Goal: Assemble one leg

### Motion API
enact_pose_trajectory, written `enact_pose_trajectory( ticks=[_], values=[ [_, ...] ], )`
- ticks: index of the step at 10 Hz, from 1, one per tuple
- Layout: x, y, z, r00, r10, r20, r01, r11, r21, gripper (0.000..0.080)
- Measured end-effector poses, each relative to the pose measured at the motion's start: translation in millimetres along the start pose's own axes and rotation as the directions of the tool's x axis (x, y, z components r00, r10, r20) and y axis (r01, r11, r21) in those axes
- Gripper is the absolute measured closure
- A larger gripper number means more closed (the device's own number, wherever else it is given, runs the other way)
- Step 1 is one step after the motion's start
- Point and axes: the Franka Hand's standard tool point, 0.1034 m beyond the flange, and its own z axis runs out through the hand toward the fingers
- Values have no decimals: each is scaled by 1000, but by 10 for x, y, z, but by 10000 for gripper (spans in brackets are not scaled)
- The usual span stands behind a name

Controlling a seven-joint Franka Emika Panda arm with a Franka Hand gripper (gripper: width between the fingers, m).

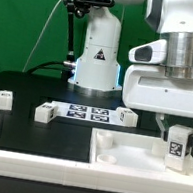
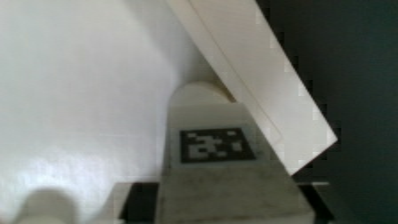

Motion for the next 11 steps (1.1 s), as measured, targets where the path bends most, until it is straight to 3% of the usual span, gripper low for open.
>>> enact_pose_trajectory(
  ticks=[2,4,7,8,9,10,11],
  values=[
    [-6,7,3,951,311,4,-311,951,4,509],
    [-44,0,18,769,639,37,-639,769,15,509],
    [-67,-32,26,576,816,60,-817,576,9,509],
    [-74,-35,27,576,815,61,-817,576,8,509],
    [-76,-36,28,602,796,60,-798,603,10,416],
    [-88,-35,32,641,765,60,-767,642,6,264],
    [-104,-47,34,671,739,63,-740,672,-5,185]
  ],
)
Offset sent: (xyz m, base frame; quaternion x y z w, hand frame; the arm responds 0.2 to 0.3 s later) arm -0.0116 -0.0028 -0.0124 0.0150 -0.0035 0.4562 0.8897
